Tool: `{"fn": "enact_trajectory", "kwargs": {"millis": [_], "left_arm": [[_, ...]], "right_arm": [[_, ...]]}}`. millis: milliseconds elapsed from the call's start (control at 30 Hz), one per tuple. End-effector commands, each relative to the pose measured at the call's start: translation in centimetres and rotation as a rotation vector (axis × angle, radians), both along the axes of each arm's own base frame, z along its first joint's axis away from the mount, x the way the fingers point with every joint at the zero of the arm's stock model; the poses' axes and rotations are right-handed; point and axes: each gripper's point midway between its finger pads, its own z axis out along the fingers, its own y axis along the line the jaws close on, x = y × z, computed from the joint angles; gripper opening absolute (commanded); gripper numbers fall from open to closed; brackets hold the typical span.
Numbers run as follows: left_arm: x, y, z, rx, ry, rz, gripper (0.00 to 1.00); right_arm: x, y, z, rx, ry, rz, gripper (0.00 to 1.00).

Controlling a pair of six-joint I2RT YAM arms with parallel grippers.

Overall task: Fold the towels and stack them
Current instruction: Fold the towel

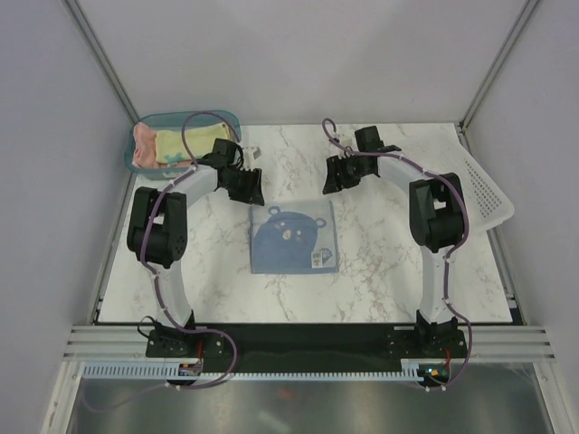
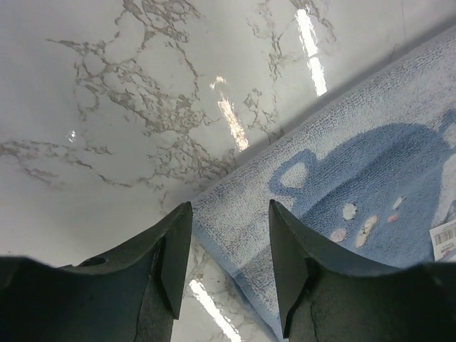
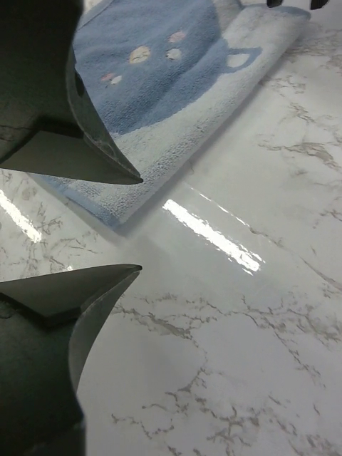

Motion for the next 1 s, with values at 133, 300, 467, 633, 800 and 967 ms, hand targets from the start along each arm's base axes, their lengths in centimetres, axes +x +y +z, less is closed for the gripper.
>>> {"fn": "enact_trajectory", "kwargs": {"millis": [133, 300, 467, 633, 800, 967], "left_arm": [[0.9, 0.1, -0.9, -0.003, -0.051, -0.105, 0.55], [0.7, 0.8, -0.9, -0.021, -0.050, -0.129, 0.55], [1.0, 1.6, -0.9, -0.014, -0.050, -0.121, 0.55], [1.2, 1.9, -0.4, -0.053, -0.055, -0.122, 0.56], [1.2, 1.5, -0.5, -0.079, -0.042, -0.136, 0.56], [1.0, 1.2, -1.2, -0.094, -0.022, -0.151, 0.56]], "right_arm": [[-2.2, 0.9, -1.4, 0.028, 0.075, 0.182, 0.56], [-3.3, 1.2, -2.6, 0.058, 0.144, 0.242, 0.56], [-3.3, 1.0, -2.8, 0.059, 0.144, 0.249, 0.45], [-3.2, 0.2, -2.4, 0.082, 0.153, 0.234, 0.29], [-3.1, 0.1, -1.8, 0.103, 0.146, 0.235, 0.23], [-2.9, 0.2, -1.8, 0.108, 0.149, 0.232, 0.14]]}}
